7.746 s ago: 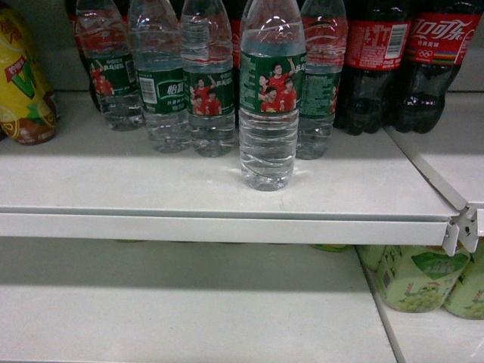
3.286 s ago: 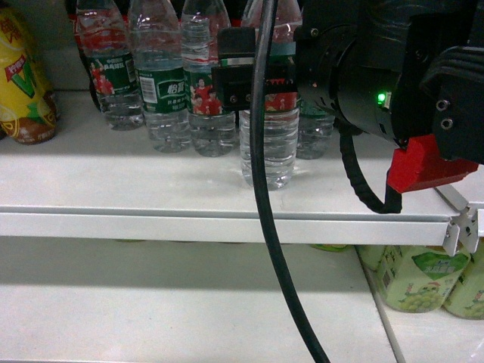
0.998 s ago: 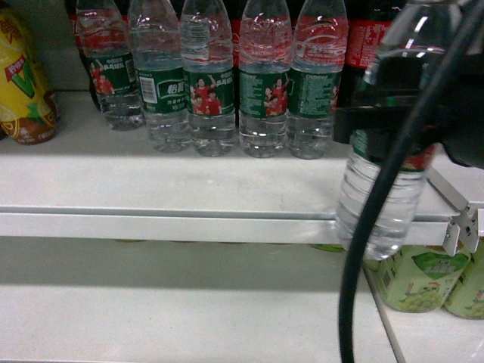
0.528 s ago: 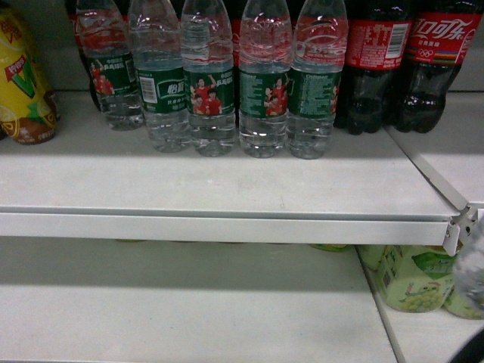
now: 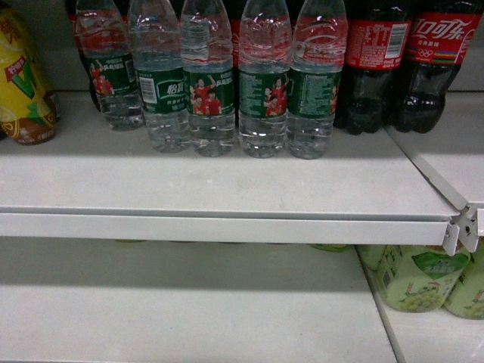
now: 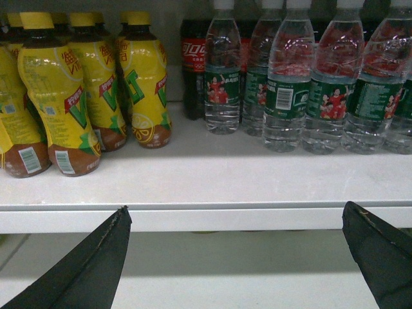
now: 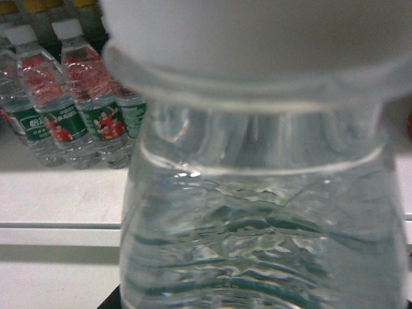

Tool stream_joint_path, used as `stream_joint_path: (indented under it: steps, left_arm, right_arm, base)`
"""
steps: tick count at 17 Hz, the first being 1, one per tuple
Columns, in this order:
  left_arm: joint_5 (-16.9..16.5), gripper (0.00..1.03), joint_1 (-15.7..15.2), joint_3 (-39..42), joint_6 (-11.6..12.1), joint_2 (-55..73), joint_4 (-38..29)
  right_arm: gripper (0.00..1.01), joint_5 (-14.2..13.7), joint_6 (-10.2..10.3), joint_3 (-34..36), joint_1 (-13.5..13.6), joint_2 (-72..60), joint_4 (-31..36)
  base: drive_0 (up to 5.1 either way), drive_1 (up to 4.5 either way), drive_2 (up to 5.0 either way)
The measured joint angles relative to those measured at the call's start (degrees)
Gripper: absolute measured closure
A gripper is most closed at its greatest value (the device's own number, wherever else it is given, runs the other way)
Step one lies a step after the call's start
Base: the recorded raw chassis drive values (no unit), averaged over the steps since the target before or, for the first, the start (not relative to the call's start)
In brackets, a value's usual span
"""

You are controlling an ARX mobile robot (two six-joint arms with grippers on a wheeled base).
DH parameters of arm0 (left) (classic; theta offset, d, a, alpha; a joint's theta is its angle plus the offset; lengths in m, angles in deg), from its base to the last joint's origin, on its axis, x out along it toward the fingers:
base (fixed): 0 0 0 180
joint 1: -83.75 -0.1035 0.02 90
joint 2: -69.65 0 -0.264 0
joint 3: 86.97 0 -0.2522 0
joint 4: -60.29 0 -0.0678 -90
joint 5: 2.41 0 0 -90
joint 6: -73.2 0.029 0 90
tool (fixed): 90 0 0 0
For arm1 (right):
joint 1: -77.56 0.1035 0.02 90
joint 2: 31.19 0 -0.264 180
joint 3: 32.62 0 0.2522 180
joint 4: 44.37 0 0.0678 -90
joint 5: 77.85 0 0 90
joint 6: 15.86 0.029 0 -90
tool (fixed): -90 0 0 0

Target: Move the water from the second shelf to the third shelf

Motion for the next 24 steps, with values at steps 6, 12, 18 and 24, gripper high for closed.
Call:
stream_joint_path:
  steps: [6,12,18,24]
  left_arm:
    - [0.0,0.05,0.0,0.0,0.0,0.0,0.0]
    - [0.0,0.05,0.0,0.0,0.0,0.0,0.0]
    - [0.0,0.05,0.0,0.0,0.0,0.0,0.0]
    - [0.0,0.05,0.0,0.0,0.0,0.0,0.2]
  right_arm:
    - [0.57,-2.4,0.1,0.0,2.4,1.3,-0.9]
    - [0.57,-2.4,0.1,0.0,1.5,1.4,-1.2]
    - [0.57,-2.4,0.1,0.0,1.5,1.5,-1.2]
    - [0.57,-2.4,0.1,0.0,1.5,1.4,-1.4]
  base:
    - [0.0,0.00,0.0]
    - [0.0,0.00,0.0]
    - [0.0,0.00,0.0]
    - [0.0,0.00,0.0]
